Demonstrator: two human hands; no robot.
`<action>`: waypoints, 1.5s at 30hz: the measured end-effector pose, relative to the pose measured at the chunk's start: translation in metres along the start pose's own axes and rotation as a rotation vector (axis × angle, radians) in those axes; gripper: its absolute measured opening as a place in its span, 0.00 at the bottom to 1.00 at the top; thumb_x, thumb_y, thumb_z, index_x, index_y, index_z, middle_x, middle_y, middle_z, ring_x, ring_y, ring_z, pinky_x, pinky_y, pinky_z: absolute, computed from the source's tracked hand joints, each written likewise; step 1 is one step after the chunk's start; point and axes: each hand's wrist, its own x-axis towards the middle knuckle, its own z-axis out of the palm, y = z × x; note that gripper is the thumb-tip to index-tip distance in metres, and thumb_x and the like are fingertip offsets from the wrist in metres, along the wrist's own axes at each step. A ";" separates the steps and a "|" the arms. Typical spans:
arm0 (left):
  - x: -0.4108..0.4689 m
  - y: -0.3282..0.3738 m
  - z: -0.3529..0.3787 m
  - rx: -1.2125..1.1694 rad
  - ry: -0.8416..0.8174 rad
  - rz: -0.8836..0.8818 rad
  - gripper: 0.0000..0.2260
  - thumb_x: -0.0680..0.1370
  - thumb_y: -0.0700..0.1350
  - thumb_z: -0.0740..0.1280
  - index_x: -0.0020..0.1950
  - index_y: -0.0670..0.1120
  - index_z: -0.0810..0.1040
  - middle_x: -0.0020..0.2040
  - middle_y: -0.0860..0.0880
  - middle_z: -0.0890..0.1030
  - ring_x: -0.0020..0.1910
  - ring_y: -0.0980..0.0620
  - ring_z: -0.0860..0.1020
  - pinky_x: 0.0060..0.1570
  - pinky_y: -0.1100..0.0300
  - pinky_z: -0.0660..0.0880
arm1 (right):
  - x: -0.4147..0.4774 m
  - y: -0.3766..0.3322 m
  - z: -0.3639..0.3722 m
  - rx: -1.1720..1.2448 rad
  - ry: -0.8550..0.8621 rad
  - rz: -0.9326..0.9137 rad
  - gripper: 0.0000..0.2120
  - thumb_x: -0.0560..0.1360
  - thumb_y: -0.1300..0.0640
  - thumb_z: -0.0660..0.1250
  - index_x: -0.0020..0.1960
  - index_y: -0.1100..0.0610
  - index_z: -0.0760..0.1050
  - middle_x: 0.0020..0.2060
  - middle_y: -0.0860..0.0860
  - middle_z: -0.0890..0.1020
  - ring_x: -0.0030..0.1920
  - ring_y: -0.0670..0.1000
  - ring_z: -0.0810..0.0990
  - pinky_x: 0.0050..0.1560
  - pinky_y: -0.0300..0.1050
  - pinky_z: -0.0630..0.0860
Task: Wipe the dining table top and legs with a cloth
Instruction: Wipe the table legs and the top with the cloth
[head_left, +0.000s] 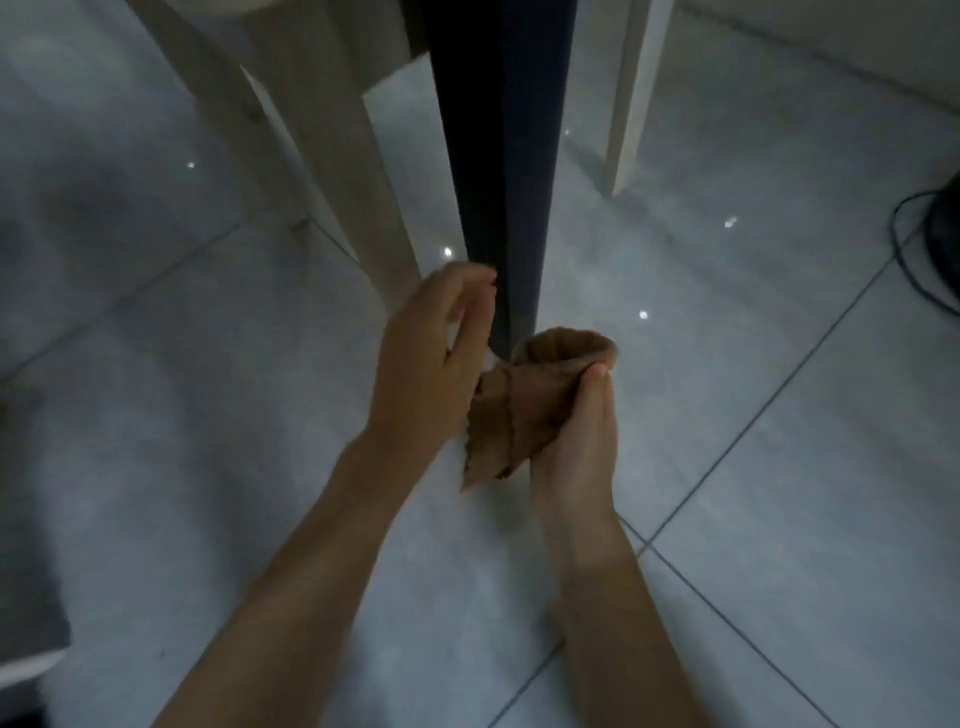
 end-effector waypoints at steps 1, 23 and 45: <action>-0.023 -0.008 0.000 0.023 -0.107 -0.143 0.09 0.83 0.47 0.60 0.58 0.47 0.78 0.51 0.51 0.81 0.50 0.60 0.78 0.51 0.67 0.75 | -0.016 -0.002 -0.011 -0.045 0.027 0.049 0.22 0.83 0.46 0.54 0.65 0.61 0.73 0.58 0.60 0.81 0.57 0.57 0.81 0.56 0.50 0.80; -0.163 0.575 -0.409 -0.006 -0.452 -0.534 0.08 0.77 0.54 0.58 0.46 0.56 0.76 0.43 0.57 0.82 0.46 0.56 0.80 0.50 0.58 0.74 | -0.484 -0.618 0.021 -1.027 -0.174 -0.063 0.25 0.81 0.42 0.58 0.70 0.57 0.70 0.65 0.56 0.76 0.66 0.56 0.74 0.69 0.58 0.68; -0.593 0.643 -0.377 -0.452 1.201 -1.570 0.09 0.81 0.37 0.60 0.48 0.36 0.79 0.38 0.41 0.80 0.36 0.44 0.75 0.34 0.60 0.71 | -0.616 -0.514 0.132 -1.203 -1.134 0.189 0.13 0.82 0.52 0.58 0.62 0.55 0.75 0.54 0.54 0.81 0.57 0.55 0.79 0.63 0.58 0.74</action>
